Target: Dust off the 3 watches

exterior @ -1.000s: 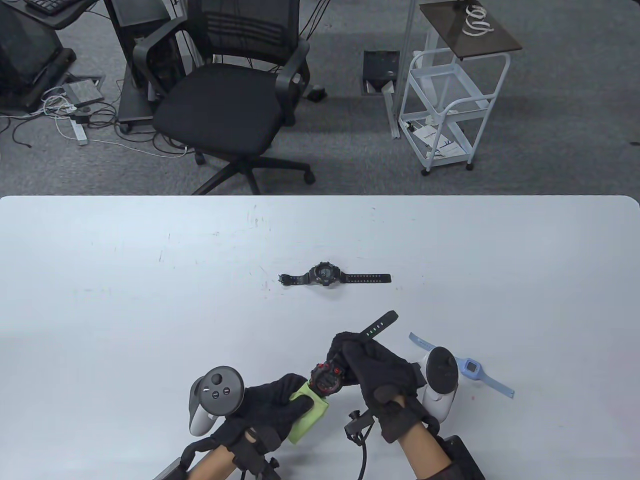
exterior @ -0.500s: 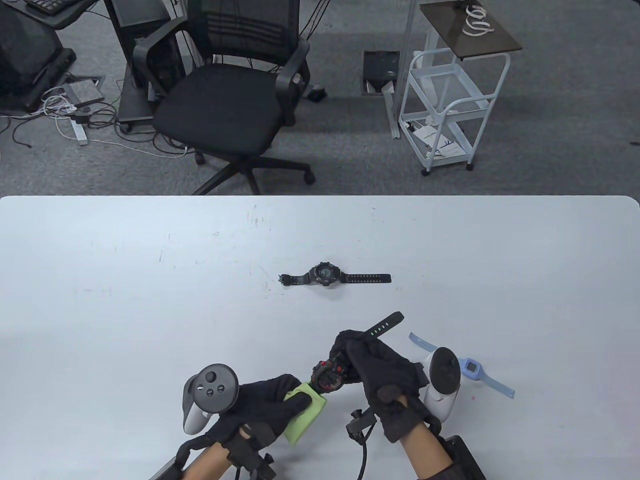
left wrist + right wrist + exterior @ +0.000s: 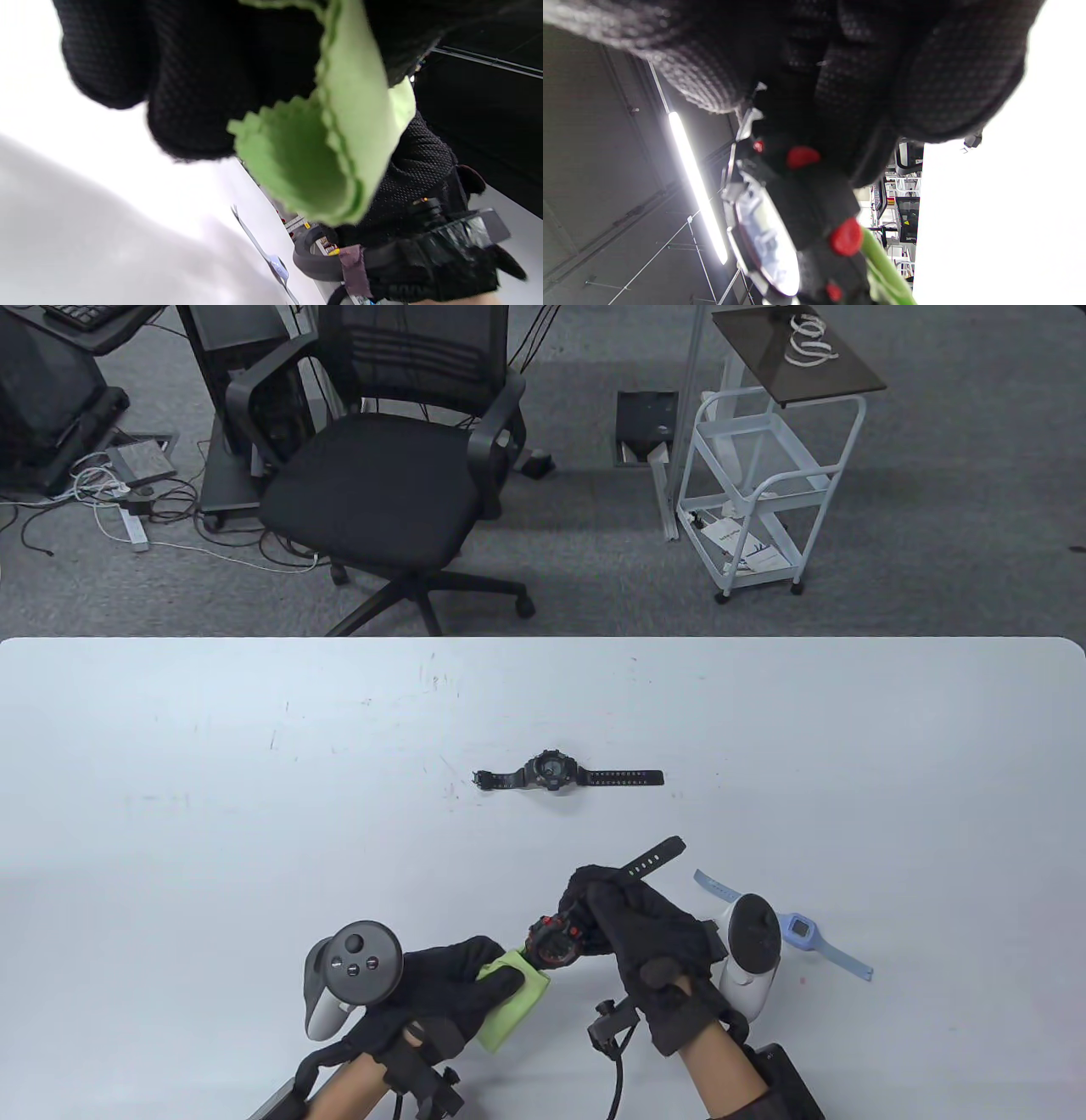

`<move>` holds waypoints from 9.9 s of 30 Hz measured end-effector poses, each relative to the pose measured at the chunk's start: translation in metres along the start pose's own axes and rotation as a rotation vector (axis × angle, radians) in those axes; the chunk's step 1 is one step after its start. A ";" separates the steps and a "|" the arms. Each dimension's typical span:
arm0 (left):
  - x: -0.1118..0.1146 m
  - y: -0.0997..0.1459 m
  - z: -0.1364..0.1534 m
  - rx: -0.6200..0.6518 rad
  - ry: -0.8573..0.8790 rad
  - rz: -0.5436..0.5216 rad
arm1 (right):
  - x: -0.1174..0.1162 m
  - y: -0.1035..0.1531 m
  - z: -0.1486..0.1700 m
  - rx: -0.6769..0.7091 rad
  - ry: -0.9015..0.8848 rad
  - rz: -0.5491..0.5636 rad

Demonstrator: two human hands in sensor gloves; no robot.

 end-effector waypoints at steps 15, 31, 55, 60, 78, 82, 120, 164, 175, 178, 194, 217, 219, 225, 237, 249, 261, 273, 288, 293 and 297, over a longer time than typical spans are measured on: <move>-0.007 0.001 0.002 -0.010 -0.013 -0.032 | 0.002 -0.001 -0.001 -0.003 -0.031 0.005; -0.012 0.001 0.005 -0.018 -0.006 -0.073 | 0.005 -0.001 0.001 -0.025 -0.056 0.010; -0.018 0.003 -0.003 -0.012 -0.032 -0.112 | 0.007 -0.002 0.003 -0.044 -0.068 0.011; -0.017 0.002 -0.001 -0.029 -0.036 -0.094 | 0.008 -0.001 0.000 -0.029 -0.058 0.021; -0.023 0.005 -0.012 -0.011 -0.156 -0.137 | 0.010 -0.001 -0.001 -0.011 -0.060 0.041; -0.025 0.005 -0.015 0.001 -0.214 -0.154 | 0.011 0.000 -0.001 -0.009 -0.059 0.048; -0.031 0.010 -0.015 0.026 -0.266 -0.209 | 0.017 0.000 0.007 -0.050 -0.103 0.103; 0.039 -0.010 -0.018 -0.040 -0.910 0.203 | 0.064 -0.006 0.023 -0.159 -0.161 0.304; -0.038 0.000 -0.002 -0.157 -0.690 -0.054 | 0.027 -0.046 0.032 -0.295 -0.188 0.297; -0.035 -0.003 0.004 -0.183 -0.704 -0.013 | 0.005 -0.071 0.039 -0.337 -0.203 0.273; -0.037 -0.005 0.007 -0.213 -0.690 0.001 | -0.007 -0.121 0.059 -0.489 -0.038 0.356; -0.037 -0.005 0.008 -0.216 -0.686 0.011 | 0.048 -0.087 0.004 -0.279 0.336 0.337; -0.036 -0.006 0.008 -0.216 -0.689 0.014 | 0.046 -0.075 -0.011 -0.196 0.406 0.310; -0.033 -0.005 0.005 -0.192 -0.694 0.012 | 0.043 -0.037 -0.039 -0.005 0.398 0.246; -0.026 0.005 -0.017 -0.028 -0.683 -0.084 | 0.047 -0.006 -0.061 0.127 0.416 0.158; 0.028 -0.002 -0.026 0.011 -0.757 0.052 | 0.066 -0.011 -0.051 0.099 0.281 0.152; 0.057 -0.014 -0.016 -0.035 -1.027 -0.036 | 0.062 -0.009 -0.054 0.131 0.277 0.138; 0.062 -0.019 -0.010 -0.026 -1.014 -0.055 | 0.061 -0.011 -0.050 0.122 0.296 0.127; -0.070 0.024 -0.023 0.036 -0.427 -0.356 | 0.087 -0.005 -0.058 0.148 0.142 0.178; -0.079 0.023 -0.013 0.000 -0.338 -0.337 | 0.100 0.000 -0.063 0.151 0.121 0.207; -0.079 0.024 -0.014 -0.005 -0.362 -0.345 | 0.112 0.005 -0.071 0.140 0.173 0.248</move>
Point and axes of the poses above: the tracker on the back of each hand, its own z axis roughly to the little-finger side, its own y axis roughly from the fingertips to the wrist, x = y × z, the point moved 2 cm from there along -y, roughly from the wrist to the fingertips, and after that the axes turned 11 degrees about -x, right-handed, at the moved point
